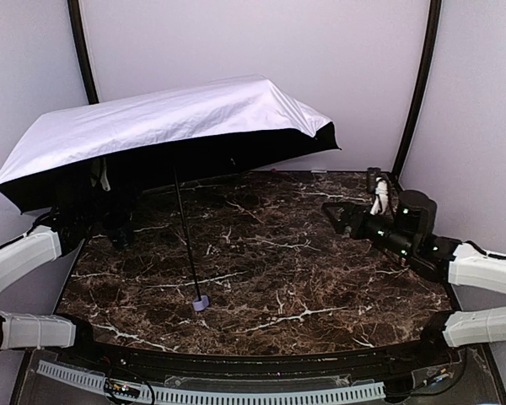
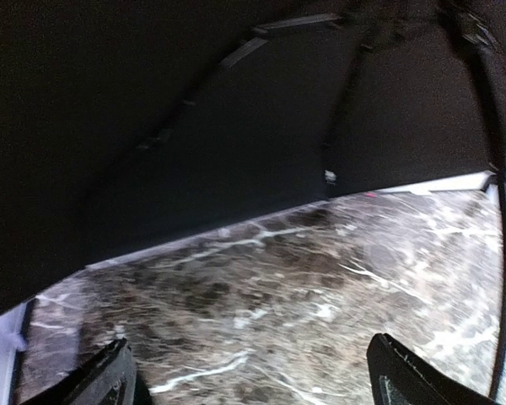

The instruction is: Put away the umbrella

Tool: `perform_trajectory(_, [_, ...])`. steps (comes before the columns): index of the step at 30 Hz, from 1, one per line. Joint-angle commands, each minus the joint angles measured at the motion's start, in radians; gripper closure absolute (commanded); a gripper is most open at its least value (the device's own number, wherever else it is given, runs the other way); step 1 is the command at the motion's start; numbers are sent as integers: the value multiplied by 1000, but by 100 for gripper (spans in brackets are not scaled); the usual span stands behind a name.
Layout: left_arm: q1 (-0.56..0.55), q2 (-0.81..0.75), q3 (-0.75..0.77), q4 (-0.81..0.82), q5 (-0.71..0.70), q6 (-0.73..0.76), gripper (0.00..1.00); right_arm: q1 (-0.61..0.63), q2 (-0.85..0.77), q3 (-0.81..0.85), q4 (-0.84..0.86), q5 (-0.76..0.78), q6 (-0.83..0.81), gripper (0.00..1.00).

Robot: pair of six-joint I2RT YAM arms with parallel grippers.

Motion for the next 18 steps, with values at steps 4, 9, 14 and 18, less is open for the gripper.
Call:
perform_trajectory(4, [1, -28, -37, 89, 101, 47, 2, 373, 442, 397, -2, 61, -108, 11])
perform_trajectory(9, [4, -54, -67, 104, 69, 44, 1, 417, 844, 858, -32, -118, -71, 14])
perform_trajectory(14, [6, -47, -58, 85, 51, 50, 1, 423, 1123, 1222, -181, -85, -24, 14])
perform_trajectory(18, [6, -33, -58, 83, 65, 39, 1, 422, 1263, 1435, -272, -43, -2, 15])
